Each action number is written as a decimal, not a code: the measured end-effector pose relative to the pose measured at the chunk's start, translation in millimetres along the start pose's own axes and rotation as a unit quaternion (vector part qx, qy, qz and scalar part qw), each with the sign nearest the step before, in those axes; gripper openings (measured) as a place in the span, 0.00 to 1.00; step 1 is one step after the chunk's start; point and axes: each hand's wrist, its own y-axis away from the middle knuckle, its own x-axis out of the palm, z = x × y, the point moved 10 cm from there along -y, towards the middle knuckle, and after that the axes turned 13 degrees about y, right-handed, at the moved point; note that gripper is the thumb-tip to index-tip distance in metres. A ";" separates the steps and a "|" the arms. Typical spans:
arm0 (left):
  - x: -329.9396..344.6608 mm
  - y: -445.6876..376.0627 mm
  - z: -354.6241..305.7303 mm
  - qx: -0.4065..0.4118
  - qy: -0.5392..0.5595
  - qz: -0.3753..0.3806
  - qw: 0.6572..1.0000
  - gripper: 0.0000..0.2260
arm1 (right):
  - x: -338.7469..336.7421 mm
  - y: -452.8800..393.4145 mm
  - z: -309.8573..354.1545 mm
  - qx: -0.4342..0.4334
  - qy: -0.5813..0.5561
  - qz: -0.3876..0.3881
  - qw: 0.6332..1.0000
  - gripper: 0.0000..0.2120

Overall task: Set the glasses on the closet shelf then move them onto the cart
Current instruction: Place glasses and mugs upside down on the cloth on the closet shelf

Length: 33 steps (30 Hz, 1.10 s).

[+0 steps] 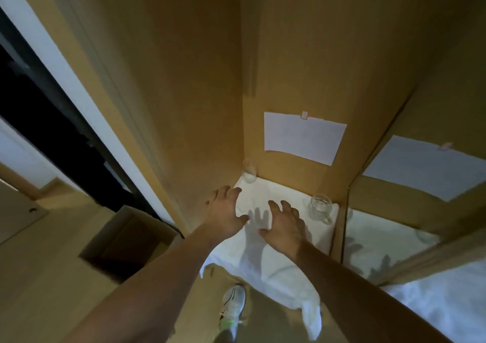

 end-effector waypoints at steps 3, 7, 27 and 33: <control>6.5 -33.4 19.9 -0.019 0.017 0.015 1.000 0.33 | 2.8 -31.5 2.7 0.024 -0.006 0.006 1.000 0.39; 15.5 -77.1 43.8 -0.030 0.045 0.025 0.998 0.35 | 14.1 -70.7 9.5 0.049 -0.020 0.008 0.999 0.39; 89.0 -275.4 104.3 -0.070 0.134 0.019 0.988 0.35 | 75.7 -266.4 -8.4 0.117 -0.103 0.010 0.988 0.38; 134.9 -320.8 110.2 -0.074 0.157 0.009 0.985 0.32 | 111.2 -314.3 -24.0 0.132 -0.130 0.034 0.982 0.37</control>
